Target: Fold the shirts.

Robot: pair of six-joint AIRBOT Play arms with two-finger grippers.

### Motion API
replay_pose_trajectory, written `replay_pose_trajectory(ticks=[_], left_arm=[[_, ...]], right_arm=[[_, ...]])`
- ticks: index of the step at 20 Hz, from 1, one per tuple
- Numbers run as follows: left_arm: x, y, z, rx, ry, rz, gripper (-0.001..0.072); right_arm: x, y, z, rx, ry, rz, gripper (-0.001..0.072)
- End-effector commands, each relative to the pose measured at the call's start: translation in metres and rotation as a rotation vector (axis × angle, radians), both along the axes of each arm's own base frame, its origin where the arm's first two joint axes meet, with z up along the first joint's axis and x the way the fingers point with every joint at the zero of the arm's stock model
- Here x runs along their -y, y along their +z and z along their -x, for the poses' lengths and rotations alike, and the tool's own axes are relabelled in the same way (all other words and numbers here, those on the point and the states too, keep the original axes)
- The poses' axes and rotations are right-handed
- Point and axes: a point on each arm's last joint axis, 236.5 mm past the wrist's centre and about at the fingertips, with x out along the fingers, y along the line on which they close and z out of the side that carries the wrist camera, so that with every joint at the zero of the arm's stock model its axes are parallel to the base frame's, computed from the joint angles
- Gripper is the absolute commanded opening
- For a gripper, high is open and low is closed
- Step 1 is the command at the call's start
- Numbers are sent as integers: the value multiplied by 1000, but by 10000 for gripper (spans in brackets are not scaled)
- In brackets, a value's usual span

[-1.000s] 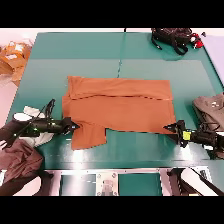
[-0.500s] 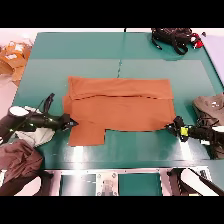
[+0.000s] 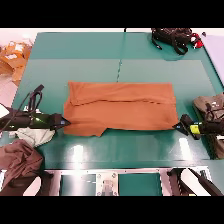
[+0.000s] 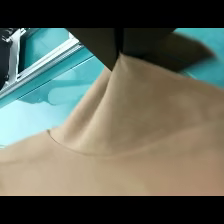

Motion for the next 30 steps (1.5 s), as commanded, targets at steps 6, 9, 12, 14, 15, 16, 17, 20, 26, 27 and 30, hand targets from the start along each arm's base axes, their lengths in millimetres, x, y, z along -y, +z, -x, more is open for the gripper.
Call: replay_pose_trajectory(ticks=[6, 9, 12, 14, 15, 16, 17, 20, 26, 27, 30], left_arm=[[-14, 33, -99, 124, 44, -22, 24], [-14, 19, -151, 110, 64, 16, 24], [-15, -6, -204, 104, 84, 45, 25], [-12, -26, -239, 114, 98, 51, 27], [-7, -39, -257, 122, 105, 44, 126], [-3, -48, -274, 143, 118, 33, 397], [0, -53, -292, 178, 142, 21, 507], [-14, -24, -331, 305, 210, 3, 506], [-34, 24, -302, 216, 119, 76, 503], [-29, 21, -291, 182, 84, 85, 394], [-9, 18, -267, 109, -8, 105, 42]], right_arm=[[0, 80, -115, 279, 53, 55, 12], [-2, 69, -164, 291, 64, 46, 12], [-2, 35, -210, 254, 83, 34, 13], [-2, 8, -236, 224, 81, 0, 13], [-1, -2, -250, 224, 66, -17, 42], [3, -10, -267, 236, 43, -31, 181], [10, -14, -282, 249, 31, -30, 263], [36, 4, -300, 290, 38, -22, 472], [95, 6, -239, 216, 203, -36, 514], [100, -7, -228, 177, 216, -40, 514], [87, -38, -208, 118, 309, -122, 514]])
